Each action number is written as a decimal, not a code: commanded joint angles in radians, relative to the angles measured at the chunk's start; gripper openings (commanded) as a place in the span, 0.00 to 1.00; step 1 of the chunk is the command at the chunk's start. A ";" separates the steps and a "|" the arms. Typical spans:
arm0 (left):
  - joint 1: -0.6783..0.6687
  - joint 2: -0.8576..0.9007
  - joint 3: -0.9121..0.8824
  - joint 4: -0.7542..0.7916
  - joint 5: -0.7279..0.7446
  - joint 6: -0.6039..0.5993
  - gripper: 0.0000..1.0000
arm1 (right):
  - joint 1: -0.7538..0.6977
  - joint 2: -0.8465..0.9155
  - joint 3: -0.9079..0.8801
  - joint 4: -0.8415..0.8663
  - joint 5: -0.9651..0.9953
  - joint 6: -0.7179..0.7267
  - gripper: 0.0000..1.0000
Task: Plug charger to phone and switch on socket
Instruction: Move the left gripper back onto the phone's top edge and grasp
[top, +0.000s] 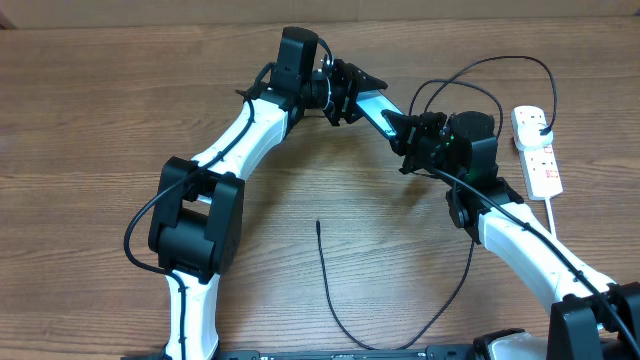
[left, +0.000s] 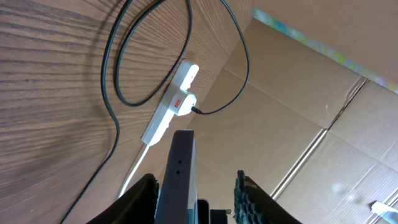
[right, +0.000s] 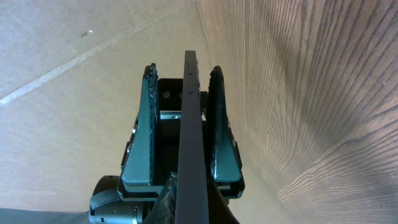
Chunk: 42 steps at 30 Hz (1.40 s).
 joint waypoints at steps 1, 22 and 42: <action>-0.008 0.002 0.000 0.003 0.000 -0.010 0.38 | 0.005 -0.003 0.019 0.016 -0.008 -0.008 0.04; -0.014 0.002 0.000 0.003 0.001 -0.009 0.08 | 0.005 -0.003 0.019 0.016 -0.008 -0.008 0.04; -0.016 0.002 0.000 0.003 0.002 -0.009 0.05 | 0.005 -0.003 0.019 0.016 -0.007 -0.008 0.17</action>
